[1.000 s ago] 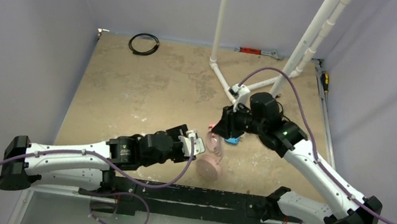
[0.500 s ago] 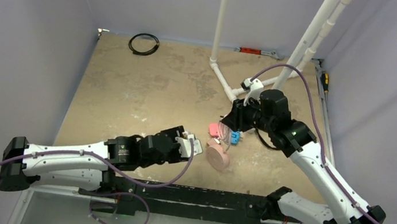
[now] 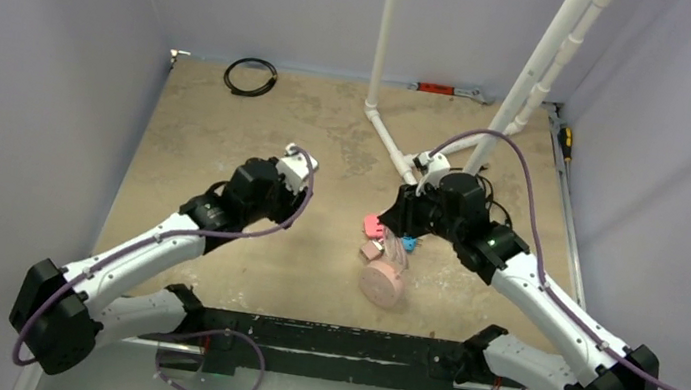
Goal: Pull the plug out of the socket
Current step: Place the socket at the corner of the board, then place the socket at the center of the board.
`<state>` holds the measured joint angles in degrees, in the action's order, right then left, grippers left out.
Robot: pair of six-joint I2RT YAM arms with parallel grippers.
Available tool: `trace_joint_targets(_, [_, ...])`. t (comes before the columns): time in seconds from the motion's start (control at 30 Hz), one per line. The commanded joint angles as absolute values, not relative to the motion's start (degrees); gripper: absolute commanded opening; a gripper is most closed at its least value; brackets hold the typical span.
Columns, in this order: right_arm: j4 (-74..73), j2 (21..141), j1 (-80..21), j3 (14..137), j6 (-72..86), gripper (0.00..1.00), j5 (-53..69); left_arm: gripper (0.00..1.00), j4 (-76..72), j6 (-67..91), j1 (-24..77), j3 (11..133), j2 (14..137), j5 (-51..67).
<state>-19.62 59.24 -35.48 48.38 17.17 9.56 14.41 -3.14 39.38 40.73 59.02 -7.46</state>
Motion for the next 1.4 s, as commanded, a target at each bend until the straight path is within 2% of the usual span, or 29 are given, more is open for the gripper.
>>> trace_joint_targets(0.0, [-10.61, 59.04, -36.46, 45.29, 19.64, 0.05, 2.93, 0.0, 8.74, 5.94, 30.27, 43.55, 61.51, 3.47])
trace_joint_targets(0.2, [-7.24, 62.52, -36.7, 42.57, 19.52, 0.16, -3.32, 0.01, 9.01, 8.35, 25.4, 44.21, 67.73, 4.99])
trace_joint_targets(0.33, [-4.48, 63.1, -36.72, 40.63, 19.12, 0.27, -5.08, 0.03, 9.97, 8.2, 24.12, 44.33, 70.24, 3.05])
trace_joint_targets(0.5, [-2.33, 63.54, -36.68, 38.82, 18.71, 0.47, -6.57, 0.11, 11.32, 8.76, 23.91, 43.76, 72.74, 0.21])
trace_joint_targets(0.67, [1.05, 62.97, -36.66, 37.0, 19.69, 0.64, -2.82, 0.17, 11.98, 9.86, 23.73, 44.27, 77.27, 1.59])
trace_joint_targets(0.77, [1.4, 61.99, -36.73, 36.83, 19.69, 0.7, -2.12, 0.22, 12.26, 9.98, 23.64, 44.6, 79.02, 1.61])
trace_joint_targets(0.87, [1.41, 60.47, -36.66, 36.85, 19.16, 0.72, -0.63, 0.32, 12.37, 10.06, 23.43, 44.8, 80.2, 1.33])
trace_joint_targets(0.97, [2.13, 58.35, -36.65, 36.3, 18.89, 0.84, -0.09, 0.42, 12.52, 10.15, 23.21, 45.16, 81.08, 1.52])
trace_joint_targets(1.1, [3.7, 55.51, -36.38, 35.52, 18.79, 0.92, -0.09, 0.56, 12.48, 10.37, 23.12, 45.18, 81.45, 1.89])
trace_joint_targets(1.2, [4.0, 54.32, -35.91, 35.64, 17.81, 0.95, -0.2, 0.67, 12.52, 10.56, 23.03, 45.18, 81.63, 1.89])
trace_joint_targets(1.37, [2.71, 53.52, -35.68, 36.43, 17.14, 0.96, -1.14, 0.78, 12.98, 10.6, 22.94, 45.56, 82.64, 2.33])
